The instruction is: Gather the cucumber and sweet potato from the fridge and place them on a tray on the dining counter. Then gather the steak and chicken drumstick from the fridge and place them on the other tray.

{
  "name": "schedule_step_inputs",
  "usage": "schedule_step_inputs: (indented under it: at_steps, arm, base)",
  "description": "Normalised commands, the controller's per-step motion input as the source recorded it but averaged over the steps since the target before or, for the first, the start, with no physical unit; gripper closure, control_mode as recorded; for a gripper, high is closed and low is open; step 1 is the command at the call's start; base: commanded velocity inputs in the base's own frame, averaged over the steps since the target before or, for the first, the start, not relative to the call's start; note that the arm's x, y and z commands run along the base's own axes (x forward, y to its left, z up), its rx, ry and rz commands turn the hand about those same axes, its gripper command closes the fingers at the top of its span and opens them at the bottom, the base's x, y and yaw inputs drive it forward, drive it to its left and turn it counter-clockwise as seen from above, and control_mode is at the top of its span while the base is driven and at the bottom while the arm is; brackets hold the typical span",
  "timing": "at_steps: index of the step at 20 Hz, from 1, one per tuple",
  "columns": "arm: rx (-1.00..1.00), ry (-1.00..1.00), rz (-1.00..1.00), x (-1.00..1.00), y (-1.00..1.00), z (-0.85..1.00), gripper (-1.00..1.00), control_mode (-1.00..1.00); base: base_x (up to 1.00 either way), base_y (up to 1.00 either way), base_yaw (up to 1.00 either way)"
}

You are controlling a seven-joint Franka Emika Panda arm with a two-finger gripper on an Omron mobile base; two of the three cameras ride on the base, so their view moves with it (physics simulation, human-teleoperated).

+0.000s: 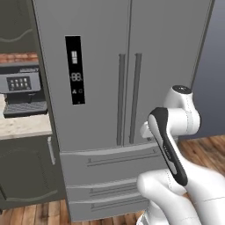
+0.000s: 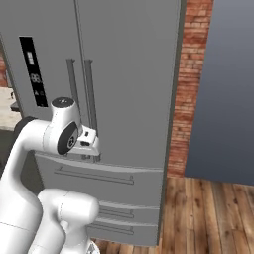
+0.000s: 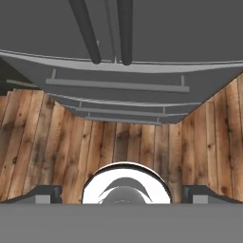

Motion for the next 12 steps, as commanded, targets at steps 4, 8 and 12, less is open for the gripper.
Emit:
schedule_step_inputs:
  at_steps: [4, 8, 12]
  arm:
    - [0.00, 0.00, 0.00, 0.00, 0.00, 0.00, -1.00, 1.00]
    - [0.00, 0.00, 0.00, 0.00, 0.00, 0.00, -1.00, 1.00]
    - [0.00, 0.00, 0.00, 0.00, 0.00, 0.00, -1.00, 1.00]
  base:
    - [-0.20, 0.22, 0.00]
    - [-0.21, 0.32, 0.00]
    - [-0.24, 0.43, 0.00]
